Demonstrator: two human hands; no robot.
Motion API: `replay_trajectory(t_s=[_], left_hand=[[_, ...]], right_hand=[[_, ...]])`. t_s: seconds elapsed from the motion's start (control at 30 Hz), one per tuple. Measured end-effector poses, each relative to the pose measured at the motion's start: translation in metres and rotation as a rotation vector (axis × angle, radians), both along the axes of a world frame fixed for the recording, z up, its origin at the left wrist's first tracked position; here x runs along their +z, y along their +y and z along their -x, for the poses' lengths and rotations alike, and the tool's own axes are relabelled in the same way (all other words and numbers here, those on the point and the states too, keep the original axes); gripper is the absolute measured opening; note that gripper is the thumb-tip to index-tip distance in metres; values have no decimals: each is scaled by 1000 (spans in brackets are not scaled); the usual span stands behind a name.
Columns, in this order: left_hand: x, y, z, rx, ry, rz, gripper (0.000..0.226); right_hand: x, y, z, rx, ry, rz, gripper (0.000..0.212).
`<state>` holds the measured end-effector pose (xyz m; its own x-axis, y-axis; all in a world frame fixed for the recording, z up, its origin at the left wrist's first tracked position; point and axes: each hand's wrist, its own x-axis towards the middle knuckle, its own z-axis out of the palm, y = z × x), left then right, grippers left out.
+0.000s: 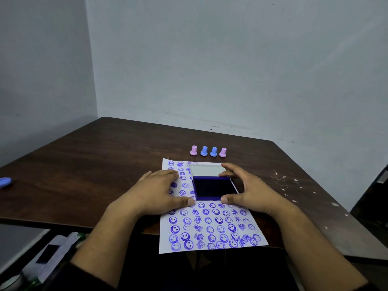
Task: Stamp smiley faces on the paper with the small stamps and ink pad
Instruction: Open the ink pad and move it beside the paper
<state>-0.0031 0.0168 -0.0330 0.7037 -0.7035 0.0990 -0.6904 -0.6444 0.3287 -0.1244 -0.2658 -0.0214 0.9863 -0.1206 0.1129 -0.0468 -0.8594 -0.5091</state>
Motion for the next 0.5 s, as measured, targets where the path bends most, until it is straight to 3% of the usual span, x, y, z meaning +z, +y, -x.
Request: replay_trajectory(t_s=[0.13,0.5], left_hand=[[2,2,-1,3,18,33,90],[0,9,-2,-6,30,-39,106]], right_hand=[[6,-17,4,-9,57,3,102],[19,-57,24,-137,168,15,102]])
